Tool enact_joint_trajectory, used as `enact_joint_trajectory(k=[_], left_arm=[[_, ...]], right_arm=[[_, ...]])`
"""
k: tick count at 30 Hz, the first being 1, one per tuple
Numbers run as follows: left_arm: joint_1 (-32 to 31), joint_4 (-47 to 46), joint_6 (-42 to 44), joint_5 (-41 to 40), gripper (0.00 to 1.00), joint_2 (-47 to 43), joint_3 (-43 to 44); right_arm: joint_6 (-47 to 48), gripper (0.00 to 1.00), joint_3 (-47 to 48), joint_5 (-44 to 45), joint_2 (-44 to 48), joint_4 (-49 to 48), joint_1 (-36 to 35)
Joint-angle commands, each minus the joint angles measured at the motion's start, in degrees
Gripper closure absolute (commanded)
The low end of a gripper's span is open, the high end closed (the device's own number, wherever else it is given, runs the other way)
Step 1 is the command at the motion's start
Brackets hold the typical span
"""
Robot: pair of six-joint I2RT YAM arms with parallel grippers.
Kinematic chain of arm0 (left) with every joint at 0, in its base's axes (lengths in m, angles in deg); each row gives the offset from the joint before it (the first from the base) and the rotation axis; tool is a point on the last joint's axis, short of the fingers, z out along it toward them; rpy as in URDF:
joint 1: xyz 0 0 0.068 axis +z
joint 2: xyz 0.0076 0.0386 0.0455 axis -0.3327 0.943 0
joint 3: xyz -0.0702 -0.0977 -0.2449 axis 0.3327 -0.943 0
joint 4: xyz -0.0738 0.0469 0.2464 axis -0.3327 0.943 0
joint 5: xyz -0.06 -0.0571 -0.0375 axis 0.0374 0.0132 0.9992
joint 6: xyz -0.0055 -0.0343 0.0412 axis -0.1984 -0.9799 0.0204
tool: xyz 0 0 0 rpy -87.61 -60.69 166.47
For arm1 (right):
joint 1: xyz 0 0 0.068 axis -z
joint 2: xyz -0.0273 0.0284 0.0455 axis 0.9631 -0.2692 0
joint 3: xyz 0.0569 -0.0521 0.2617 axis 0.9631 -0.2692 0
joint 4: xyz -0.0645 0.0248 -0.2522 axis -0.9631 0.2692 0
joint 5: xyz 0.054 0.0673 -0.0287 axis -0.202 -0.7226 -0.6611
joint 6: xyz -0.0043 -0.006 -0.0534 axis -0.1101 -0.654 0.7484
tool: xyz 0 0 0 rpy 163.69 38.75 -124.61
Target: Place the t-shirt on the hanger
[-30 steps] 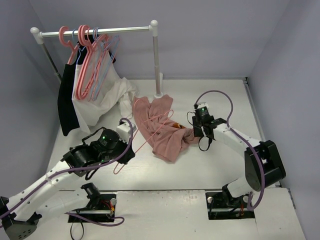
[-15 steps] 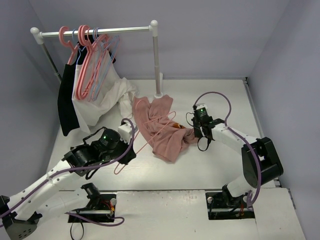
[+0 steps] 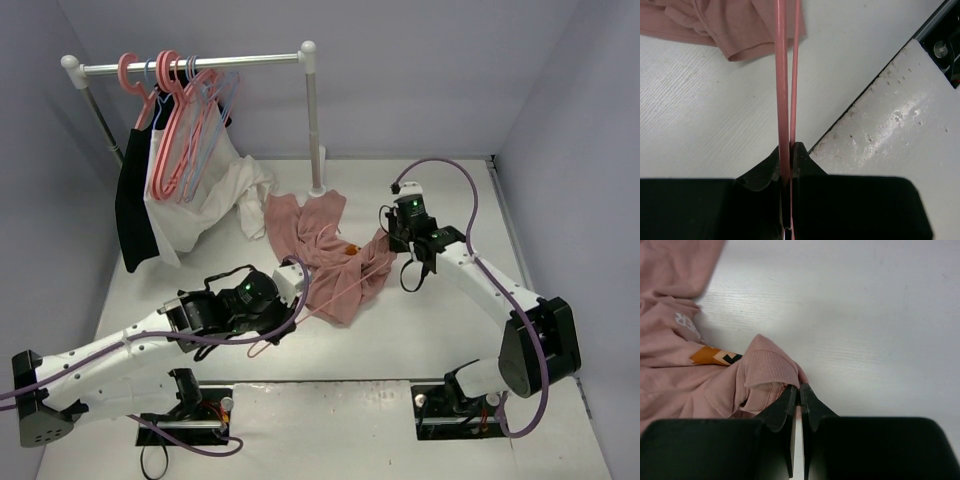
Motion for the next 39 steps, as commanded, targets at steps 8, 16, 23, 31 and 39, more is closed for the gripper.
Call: enact_joint_trajectory(k=[8,16,23,31,39], left_arm=[[-0.28,-9.79,-3.76,-7.93,1.00,0.39,2.13],[-2.93,-12.84,-4.98,-6.96,1.00,5.59,2.56],[-4.32,-13.14,-7.15,-8.76,1.00,5.09,1.34],[-4.41,-16.45,-10.38,-10.66,1.00,9.59,2.19],[-5.29,-17.65,-14.13,-11.85,1.00,17.47,7.53]], right_arm=[[0.17,1.00,2.49,-2.82,3.34,0.64,0.37],[-0.01,1.00,2.86,-2.35,3.17,0.64,0.37],[-0.07,1.00,3.24,-1.33,2.68,0.64,0.37],[-0.80,1.00,4.15,-2.58,3.22,0.55,0.14],[-1.07,1.00,6.22,-2.04,4.70,0.55,0.02]])
